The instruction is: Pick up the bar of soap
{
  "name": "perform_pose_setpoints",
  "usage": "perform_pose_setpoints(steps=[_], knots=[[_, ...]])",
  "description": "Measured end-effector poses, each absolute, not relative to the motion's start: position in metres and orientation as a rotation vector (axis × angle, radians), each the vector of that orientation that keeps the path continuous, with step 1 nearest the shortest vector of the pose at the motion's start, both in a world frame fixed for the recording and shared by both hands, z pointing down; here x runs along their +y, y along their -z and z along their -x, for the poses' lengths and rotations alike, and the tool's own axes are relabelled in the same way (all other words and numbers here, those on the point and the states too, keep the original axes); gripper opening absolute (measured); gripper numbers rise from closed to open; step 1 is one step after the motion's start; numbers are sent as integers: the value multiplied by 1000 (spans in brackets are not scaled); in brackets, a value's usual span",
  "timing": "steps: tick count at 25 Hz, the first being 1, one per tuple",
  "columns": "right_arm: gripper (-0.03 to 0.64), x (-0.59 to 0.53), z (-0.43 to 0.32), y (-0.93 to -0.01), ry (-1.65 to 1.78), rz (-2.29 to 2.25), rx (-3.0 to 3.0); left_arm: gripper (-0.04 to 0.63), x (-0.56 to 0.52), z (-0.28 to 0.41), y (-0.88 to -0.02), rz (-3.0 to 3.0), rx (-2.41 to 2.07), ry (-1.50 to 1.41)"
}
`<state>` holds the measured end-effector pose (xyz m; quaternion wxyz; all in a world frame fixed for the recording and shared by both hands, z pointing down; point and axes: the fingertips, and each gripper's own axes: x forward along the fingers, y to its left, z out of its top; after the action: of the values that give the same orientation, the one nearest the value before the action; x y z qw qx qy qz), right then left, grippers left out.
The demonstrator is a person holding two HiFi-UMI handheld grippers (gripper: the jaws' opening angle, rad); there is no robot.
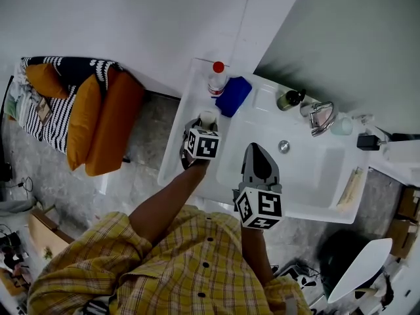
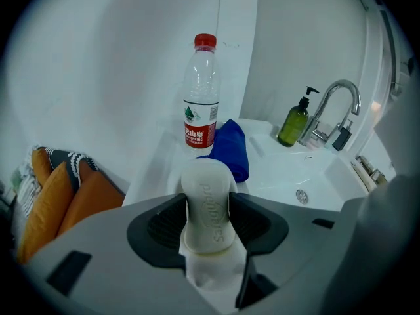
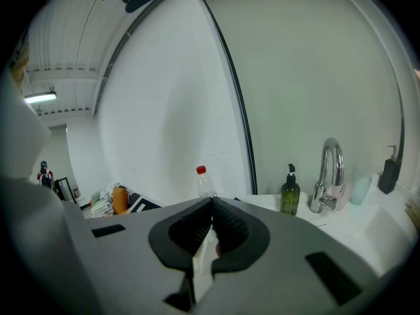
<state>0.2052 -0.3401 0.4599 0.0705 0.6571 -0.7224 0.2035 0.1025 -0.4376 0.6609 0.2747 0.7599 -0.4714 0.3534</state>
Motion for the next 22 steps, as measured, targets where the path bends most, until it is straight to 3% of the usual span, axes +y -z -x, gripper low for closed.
perform_pose_setpoints(steps=[22], knots=[[18, -340, -220, -471, -663, -2000, -2150, 201, -446, -102, -668, -1950, -1404, -974]])
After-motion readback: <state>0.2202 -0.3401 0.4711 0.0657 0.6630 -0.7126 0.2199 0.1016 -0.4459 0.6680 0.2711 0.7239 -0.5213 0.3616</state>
